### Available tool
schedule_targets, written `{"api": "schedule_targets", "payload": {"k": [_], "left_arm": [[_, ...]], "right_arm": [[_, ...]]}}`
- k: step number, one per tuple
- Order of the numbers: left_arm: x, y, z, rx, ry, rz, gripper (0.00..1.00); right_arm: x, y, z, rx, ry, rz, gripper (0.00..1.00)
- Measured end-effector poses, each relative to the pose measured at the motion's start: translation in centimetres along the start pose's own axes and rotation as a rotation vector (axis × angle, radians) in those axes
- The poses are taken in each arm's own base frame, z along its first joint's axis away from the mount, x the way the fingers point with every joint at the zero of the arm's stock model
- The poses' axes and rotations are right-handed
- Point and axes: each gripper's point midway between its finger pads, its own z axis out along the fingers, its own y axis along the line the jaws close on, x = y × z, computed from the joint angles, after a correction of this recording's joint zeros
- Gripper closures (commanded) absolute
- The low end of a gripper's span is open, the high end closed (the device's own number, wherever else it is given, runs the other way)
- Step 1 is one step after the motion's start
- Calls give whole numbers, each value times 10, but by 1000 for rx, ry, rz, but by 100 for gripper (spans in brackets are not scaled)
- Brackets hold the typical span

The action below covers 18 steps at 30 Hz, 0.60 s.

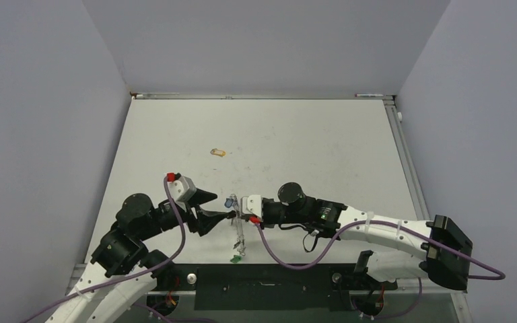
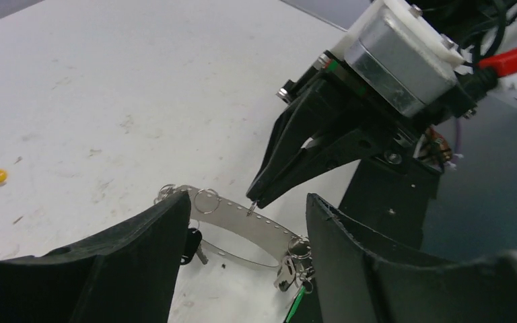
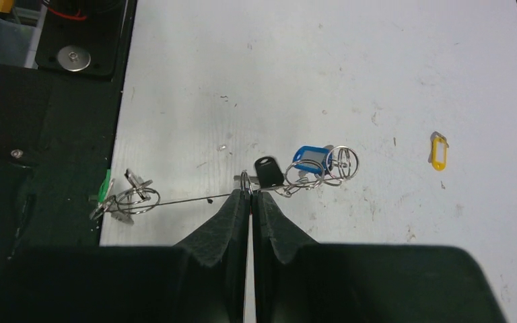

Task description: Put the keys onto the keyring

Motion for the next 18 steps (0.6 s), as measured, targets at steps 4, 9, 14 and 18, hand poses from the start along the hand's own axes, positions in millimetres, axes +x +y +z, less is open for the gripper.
{"api": "schedule_targets", "payload": {"k": [4,9,14,18], "left_arm": [[-7,-24,3,147,-28,22,49],[-12,-46,1,291,-83,68,49],[-12,-56,-1,361,-121,106,51],[-16,-60,-1,391,-147,147,54]], "right_arm": [[-16,0,-12,17,-19,14,95],[-34,-5,-25,55,-56,53,95],[-50,-6,-37,77,-106,98,95],[-69,-9,-46,98,-171,122,95]]}}
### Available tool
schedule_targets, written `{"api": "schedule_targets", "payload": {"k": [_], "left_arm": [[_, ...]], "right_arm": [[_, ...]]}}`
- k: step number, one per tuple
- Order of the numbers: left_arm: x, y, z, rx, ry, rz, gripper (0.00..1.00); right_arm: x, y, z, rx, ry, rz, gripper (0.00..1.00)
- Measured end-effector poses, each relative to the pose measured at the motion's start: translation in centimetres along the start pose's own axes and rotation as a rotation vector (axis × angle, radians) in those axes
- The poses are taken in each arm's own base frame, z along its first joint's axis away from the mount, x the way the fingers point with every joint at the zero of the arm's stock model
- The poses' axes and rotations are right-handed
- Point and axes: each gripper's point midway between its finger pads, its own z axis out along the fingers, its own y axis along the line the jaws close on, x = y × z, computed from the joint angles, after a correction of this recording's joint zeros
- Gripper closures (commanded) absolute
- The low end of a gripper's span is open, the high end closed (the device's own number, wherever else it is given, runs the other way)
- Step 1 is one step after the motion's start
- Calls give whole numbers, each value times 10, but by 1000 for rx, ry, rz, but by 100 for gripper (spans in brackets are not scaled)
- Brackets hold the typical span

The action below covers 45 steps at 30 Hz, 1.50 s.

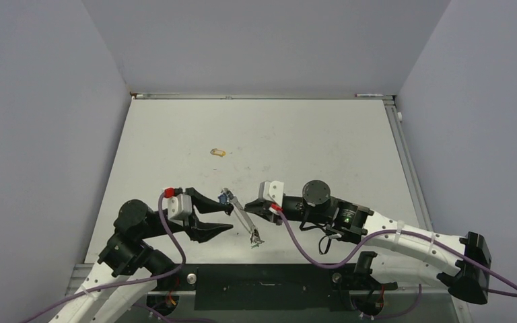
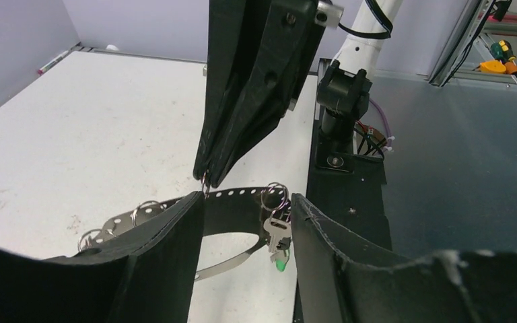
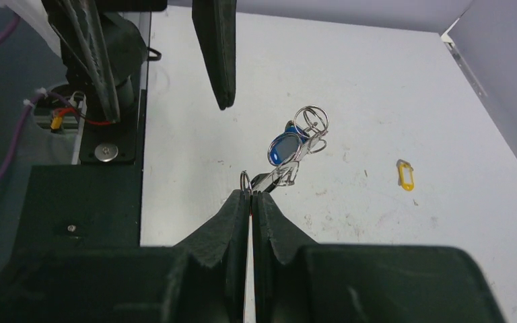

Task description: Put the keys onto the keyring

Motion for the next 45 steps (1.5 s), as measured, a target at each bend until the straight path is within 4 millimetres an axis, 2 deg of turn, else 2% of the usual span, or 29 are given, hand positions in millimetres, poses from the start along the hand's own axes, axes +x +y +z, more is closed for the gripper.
{"api": "schedule_targets", "payload": {"k": [5,9,14,22,31,45], "left_arm": [[3,3,4,14,4,28,58],[8,6,6,13,17,31,62],[10,7,7,12,23,33,68],[14,10,10,11,38,22,73],[9,11,12,14,20,37,81],[11,8,13,42,17,37,83]], "right_arm": [[-29,-2,-8,19,-105,20,95],[-38,0,-9,16,-146,36,95],[-40,6,-9,-4,-157,50,95],[-40,15,-7,-35,-156,49,95],[-28,26,3,-71,-110,57,95],[-32,27,4,-68,-103,50,95]]}}
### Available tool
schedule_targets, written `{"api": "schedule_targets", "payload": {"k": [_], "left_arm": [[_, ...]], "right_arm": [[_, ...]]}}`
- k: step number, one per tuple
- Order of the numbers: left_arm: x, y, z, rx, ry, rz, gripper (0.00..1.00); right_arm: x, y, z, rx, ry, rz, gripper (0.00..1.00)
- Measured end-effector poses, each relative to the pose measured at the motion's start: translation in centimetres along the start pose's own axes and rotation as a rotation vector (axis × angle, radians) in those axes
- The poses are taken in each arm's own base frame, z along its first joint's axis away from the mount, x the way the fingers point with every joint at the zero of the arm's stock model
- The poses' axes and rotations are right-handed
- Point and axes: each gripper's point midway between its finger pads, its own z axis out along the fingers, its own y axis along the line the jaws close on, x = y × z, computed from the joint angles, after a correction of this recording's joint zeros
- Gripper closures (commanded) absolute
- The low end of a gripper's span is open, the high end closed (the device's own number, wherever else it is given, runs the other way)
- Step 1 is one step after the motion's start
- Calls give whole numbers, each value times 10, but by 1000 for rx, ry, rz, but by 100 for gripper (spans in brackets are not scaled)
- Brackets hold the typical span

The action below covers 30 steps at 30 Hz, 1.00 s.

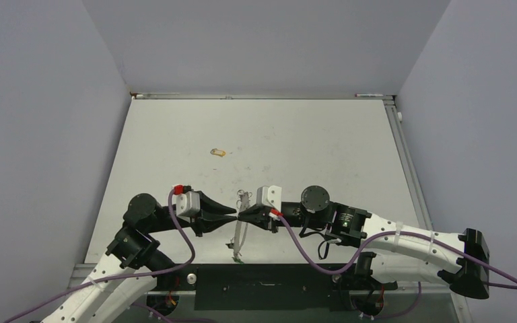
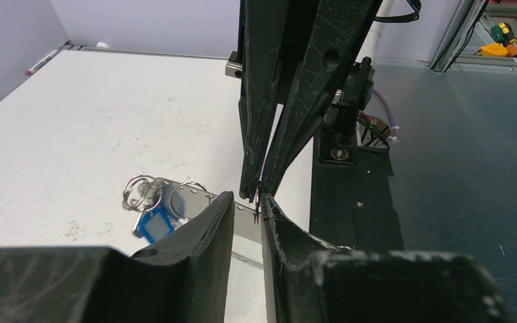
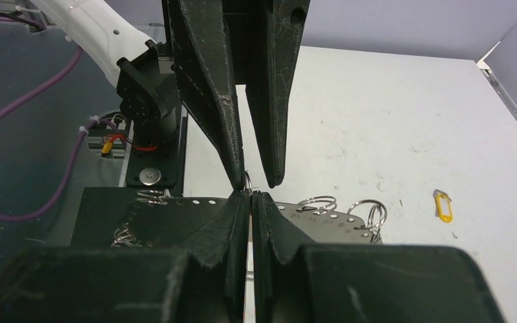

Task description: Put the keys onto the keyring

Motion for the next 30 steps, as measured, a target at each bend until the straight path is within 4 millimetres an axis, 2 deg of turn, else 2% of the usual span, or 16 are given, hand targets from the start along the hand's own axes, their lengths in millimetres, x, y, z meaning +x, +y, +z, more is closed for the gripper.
{"api": "schedule_targets", "payload": {"k": [19,23,30], "left_arm": [[5,-2,1,13,11,-36,91],[7,-2,2,11,18,-57,100],[8,-1,2,5,22,-75,100]], "right_arm": [[-1,0,0,12,13,-20,95],[1,-1,0,18,23,-21,95],[0,-3,-1,29,30,-28,95]]}}
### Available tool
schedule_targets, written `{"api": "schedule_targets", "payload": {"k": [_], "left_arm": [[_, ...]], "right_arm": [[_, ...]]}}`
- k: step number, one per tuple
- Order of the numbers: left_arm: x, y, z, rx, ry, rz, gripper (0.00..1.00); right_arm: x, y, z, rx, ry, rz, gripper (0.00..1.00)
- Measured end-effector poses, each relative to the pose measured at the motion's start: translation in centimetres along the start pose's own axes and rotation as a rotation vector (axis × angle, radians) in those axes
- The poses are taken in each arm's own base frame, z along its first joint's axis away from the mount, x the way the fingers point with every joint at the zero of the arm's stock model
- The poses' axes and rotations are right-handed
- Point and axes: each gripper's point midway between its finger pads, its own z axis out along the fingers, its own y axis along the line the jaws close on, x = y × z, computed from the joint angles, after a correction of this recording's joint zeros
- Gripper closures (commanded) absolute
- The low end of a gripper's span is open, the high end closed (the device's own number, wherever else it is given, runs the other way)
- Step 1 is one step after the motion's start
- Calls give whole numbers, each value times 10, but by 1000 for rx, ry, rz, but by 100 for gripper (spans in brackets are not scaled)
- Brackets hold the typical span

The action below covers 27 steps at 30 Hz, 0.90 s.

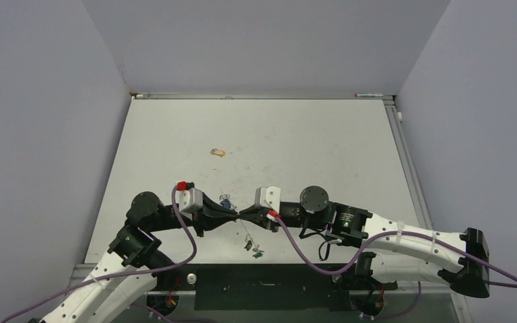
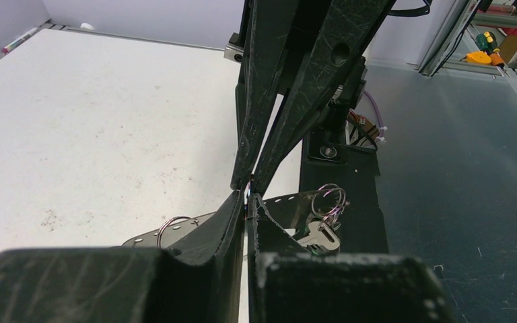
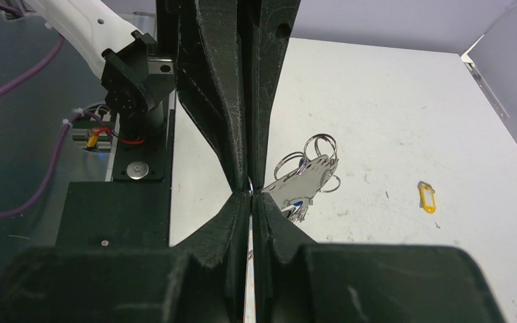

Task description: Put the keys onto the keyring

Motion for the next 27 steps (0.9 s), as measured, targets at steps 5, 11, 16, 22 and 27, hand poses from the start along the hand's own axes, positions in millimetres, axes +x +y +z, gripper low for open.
{"api": "schedule_targets", "payload": {"k": [5,11,16,22,27], "left_arm": [[2,2,-1,-16,9,-8,100],[11,8,-5,-63,38,-28,100],[7,9,-9,-85,22,-4,100],[2,7,-11,-85,4,18,100],[-6,2,-16,-82,-26,46,100]], "right_arm": [[1,1,0,-3,3,-5,70],[-17,2,0,-8,-46,-22,46],[-28,-2,-5,17,-76,-31,46],[-41,-27,-16,168,-111,-10,46],[-39,-48,-21,296,-103,32,46]]}}
